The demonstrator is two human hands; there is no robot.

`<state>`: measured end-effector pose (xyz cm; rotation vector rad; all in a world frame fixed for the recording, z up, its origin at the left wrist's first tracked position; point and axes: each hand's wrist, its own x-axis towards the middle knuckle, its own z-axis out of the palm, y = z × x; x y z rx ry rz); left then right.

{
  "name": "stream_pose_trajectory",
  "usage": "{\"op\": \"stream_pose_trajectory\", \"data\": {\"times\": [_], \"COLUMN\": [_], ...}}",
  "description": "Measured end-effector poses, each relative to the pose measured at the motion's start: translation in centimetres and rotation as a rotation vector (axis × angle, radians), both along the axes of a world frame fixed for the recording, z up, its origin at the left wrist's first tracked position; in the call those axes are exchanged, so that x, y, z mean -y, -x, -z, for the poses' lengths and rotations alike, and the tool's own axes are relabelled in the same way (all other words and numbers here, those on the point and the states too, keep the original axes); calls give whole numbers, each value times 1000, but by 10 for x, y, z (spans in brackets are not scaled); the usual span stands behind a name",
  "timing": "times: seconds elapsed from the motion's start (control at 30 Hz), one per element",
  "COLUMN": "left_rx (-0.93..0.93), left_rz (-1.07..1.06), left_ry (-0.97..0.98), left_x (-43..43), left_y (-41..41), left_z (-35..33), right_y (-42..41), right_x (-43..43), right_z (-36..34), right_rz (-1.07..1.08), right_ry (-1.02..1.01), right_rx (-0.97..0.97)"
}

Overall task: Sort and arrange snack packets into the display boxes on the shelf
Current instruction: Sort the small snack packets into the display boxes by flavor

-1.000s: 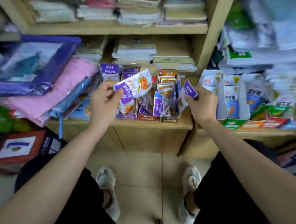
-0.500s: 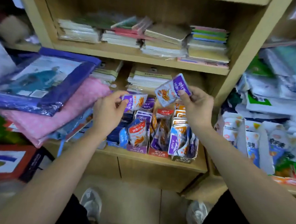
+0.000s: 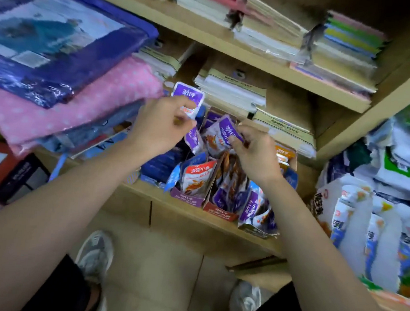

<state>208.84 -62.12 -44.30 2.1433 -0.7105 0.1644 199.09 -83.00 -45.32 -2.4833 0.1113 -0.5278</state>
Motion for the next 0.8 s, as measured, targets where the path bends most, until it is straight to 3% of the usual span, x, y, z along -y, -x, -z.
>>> {"op": "stream_pose_trajectory", "data": {"times": [0.13, 0.23, 0.43, 0.6, 0.7, 0.8], "left_rx": [80, 98, 87, 240, 213, 176], "left_rz": [19, 23, 60, 89, 104, 137], "left_ry": [-9, 40, -252, -224, -170, -133], "left_x": [-26, -39, -40, -28, -29, -32], "left_y": [17, 37, 61, 63, 61, 61], "left_z": [-4, -7, 18, 26, 29, 30], "right_y": [-3, -1, 18, 42, 50, 47], "right_x": [-5, -7, -5, -13, -23, -29], "right_z": [1, -2, -1, 2, 4, 16], "right_rz": [-61, -95, -177, -140, -182, -218], "right_ry": [155, 156, -4, 54, 138, 252], "right_rx": [-70, -125, -265, -105, 10, 8]}}
